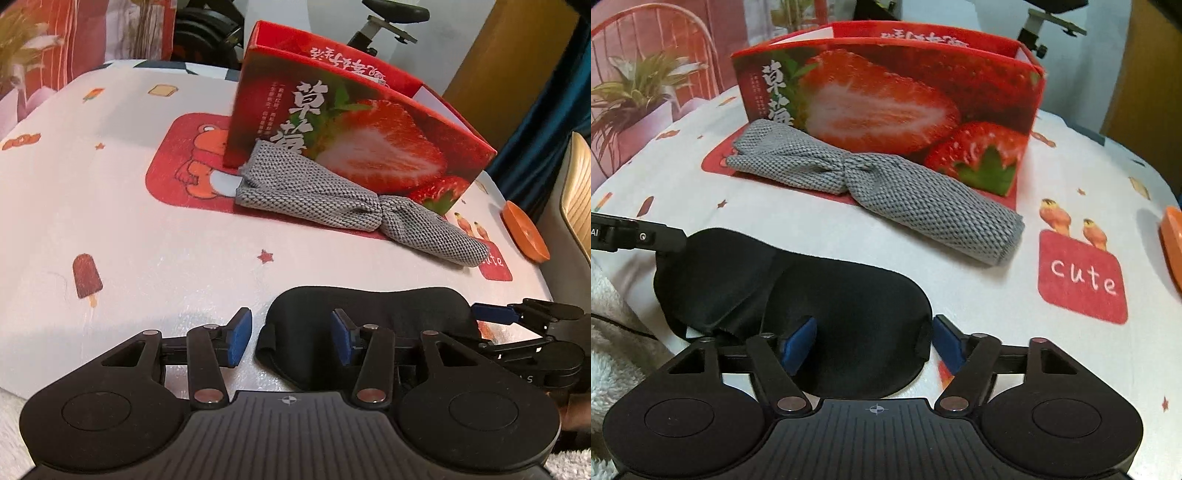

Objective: Organize soft objects
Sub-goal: 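Move both open tools down to the black eye mask on the table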

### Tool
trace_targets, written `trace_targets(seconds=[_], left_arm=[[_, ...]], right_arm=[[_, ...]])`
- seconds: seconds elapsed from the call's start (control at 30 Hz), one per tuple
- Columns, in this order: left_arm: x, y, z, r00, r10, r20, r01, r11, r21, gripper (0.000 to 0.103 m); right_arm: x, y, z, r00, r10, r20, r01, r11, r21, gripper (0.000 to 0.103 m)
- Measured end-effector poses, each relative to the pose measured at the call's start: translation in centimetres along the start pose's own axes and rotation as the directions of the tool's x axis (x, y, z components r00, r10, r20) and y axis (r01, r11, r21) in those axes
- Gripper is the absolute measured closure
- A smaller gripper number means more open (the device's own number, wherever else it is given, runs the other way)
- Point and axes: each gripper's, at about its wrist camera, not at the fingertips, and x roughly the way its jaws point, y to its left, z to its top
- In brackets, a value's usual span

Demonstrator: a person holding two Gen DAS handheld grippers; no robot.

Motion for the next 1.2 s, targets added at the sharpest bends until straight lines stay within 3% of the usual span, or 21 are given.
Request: trace_targets(seconds=[0.3,0.53,0.67,0.77,0.9,1.2], left_arm=[[0.5,-0.2,0.2,1.0,-0.001,-0.004,0.001,1.0,0.004,0.054],[-0.1,0.0,0.8,0.999,0.021,0.027,-0.021,1.0,-0.013,0.054],[-1.2,0.9,3.2,0.997,0.017,0.075,-0.012,0.998,-0.064,0.05],[-1.5,0.3,4.9,0.993,0.03,0.112,-0.026,0.999,-0.03,0.048],[0.5,-1.2,5.1,0.997,0.044,0.061,-0.046,0.999,0.029,0.048],[3.2,-1.5,3.3,0.995,0.096,0.021,-0.096,0.995,-0.003,0.043]], right_arm=[[0.6,0.5,0.8,0.999,0.003,0.032,-0.002,1.0,-0.023,0.062],[2.1,-1.1,2.7,0.997,-0.021,0.069,0.014,0.995,0.1,0.069],[2.7,-2.1,3.4,0.995,-0.043,0.09,0.027,0.985,0.171,0.072],[2.7,-2.3,3.1,0.994,-0.044,0.102,0.024,0.982,0.187,0.072],[2.2,-2.5,2.4,0.993,-0.038,0.114,0.012,0.976,0.216,0.072],[1.8,-2.3,1.4,0.99,-0.036,0.134,0.007,0.977,0.211,0.071]])
